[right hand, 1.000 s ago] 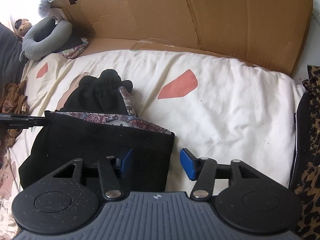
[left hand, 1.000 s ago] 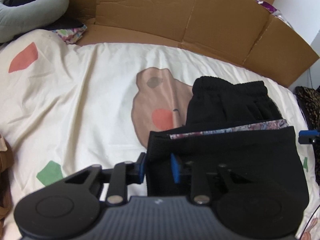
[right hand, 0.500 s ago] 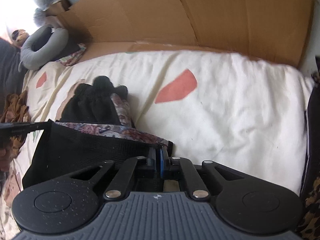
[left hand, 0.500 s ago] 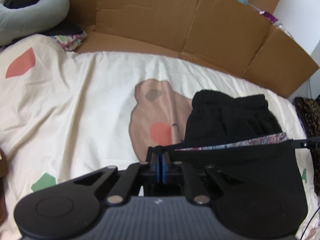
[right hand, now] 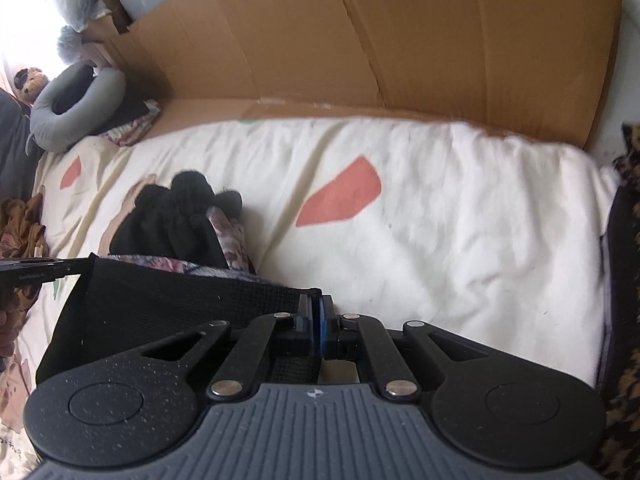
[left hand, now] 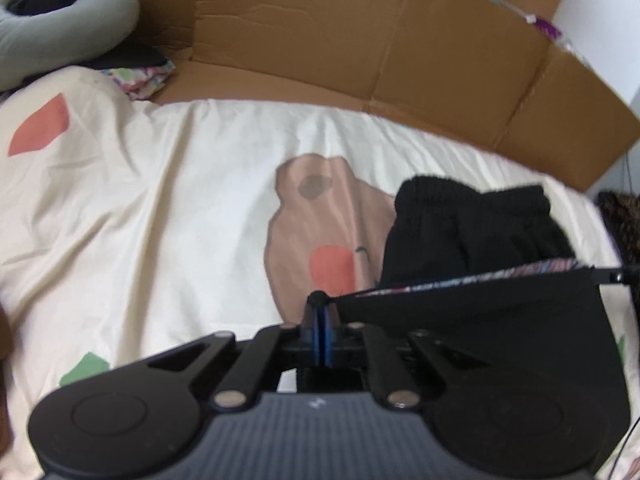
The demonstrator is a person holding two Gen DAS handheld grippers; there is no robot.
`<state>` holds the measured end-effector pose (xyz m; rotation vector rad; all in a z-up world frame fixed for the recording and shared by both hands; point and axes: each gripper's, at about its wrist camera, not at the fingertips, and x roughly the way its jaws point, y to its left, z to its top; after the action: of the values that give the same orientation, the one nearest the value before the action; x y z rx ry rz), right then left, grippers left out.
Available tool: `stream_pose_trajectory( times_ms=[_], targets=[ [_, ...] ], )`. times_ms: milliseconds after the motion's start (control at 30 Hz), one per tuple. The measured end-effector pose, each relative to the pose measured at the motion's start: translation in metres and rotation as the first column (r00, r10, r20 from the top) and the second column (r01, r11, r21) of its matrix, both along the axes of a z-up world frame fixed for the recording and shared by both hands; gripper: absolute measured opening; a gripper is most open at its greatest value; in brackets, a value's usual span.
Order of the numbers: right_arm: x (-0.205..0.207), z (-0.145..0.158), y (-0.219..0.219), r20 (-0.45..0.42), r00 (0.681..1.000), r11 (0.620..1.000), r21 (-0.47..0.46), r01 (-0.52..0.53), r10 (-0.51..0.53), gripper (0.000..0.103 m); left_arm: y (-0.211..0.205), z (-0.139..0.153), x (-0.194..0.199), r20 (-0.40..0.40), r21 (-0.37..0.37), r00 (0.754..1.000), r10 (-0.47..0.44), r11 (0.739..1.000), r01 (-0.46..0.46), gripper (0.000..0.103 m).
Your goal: Fold clothes
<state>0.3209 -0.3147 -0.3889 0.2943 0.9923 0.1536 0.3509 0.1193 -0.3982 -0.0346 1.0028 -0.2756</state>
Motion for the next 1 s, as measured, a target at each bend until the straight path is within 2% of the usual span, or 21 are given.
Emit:
stream_pose_trajectory(
  times_ms=[133,167,233,267,367,533,700,967,1000],
  targets=[
    [-0.002,-0.001,0.000,-0.007,1.000,1.000,-0.014,0.003,-0.004,0.012,-0.006,-0.003,-0.004,0.019,0.065,0.999,-0.031,0.997,0.029,0.020],
    [-0.003,-0.001,0.000,-0.008,1.000,1.000,-0.016,0.001,-0.001,0.017,-0.006,-0.004,-0.004,0.019,0.071,0.999,-0.033,0.997,0.031,0.024],
    [-0.005,-0.001,-0.001,-0.008,1.000,1.000,-0.016,0.001,-0.001,0.037,-0.003,-0.005,-0.003,0.013,0.063,1.000,-0.027,0.998,0.026,0.028],
    [-0.005,-0.001,-0.001,-0.009,1.000,1.000,-0.009,0.001,-0.001,0.039,-0.002,-0.005,-0.003,0.009,0.056,1.000,-0.024,0.998,0.023,0.028],
    [-0.005,-0.004,0.001,-0.015,1.000,1.000,0.004,-0.005,0.005,0.039,-0.001,-0.008,-0.001,0.001,0.047,1.000,-0.021,0.999,0.021,0.028],
    [0.002,-0.013,0.016,-0.034,0.999,0.998,-0.042,-0.038,0.036,0.039,-0.008,-0.012,0.001,0.005,0.062,0.999,-0.036,0.997,0.035,0.026],
    [0.006,-0.020,0.028,-0.041,0.997,0.991,-0.111,-0.070,0.066,0.039,-0.013,-0.014,0.001,0.005,0.060,0.999,-0.051,0.997,0.051,0.014],
    [0.009,-0.023,0.045,-0.031,0.992,0.972,-0.196,-0.127,0.123,0.037,-0.033,-0.018,0.001,-0.001,0.168,0.995,-0.097,0.981,0.096,0.013],
    [0.009,-0.023,0.046,-0.032,0.991,0.972,-0.195,-0.134,0.130,0.032,-0.036,-0.018,0.002,-0.006,0.176,0.996,-0.092,0.980,0.092,0.012]
  ],
)
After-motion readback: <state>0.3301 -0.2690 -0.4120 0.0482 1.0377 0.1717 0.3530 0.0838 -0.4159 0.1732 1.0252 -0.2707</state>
